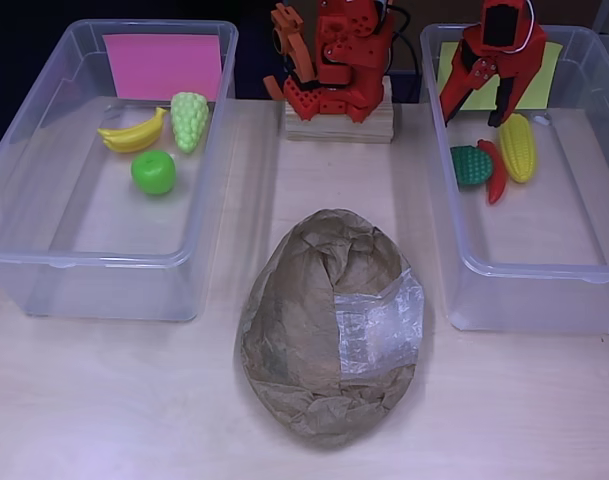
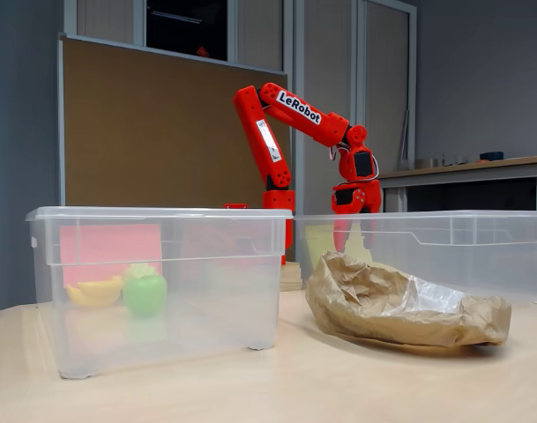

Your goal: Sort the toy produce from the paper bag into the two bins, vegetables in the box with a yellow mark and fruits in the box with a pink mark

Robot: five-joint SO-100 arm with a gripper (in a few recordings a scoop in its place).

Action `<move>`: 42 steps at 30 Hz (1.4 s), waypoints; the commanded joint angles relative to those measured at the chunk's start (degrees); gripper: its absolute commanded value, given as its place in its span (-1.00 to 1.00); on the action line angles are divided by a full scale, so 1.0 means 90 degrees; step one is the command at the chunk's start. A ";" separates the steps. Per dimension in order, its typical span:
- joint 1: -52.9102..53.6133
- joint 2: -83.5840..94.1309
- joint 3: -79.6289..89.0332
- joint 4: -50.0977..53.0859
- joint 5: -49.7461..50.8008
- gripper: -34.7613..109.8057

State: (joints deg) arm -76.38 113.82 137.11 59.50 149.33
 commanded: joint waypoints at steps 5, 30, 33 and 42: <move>0.0654 -0.0391 -0.1816 0.0967 -0.1641 -0.18; 0.6680 0.0801 -0.2305 0.0635 -1.0820 -0.52; 0.7432 0.1162 -0.1455 0.0098 -1.1084 -0.52; 0.8330 0.3613 0.1865 -0.1494 -1.1250 -0.52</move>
State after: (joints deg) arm -1.67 138.69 148.01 47.99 47.46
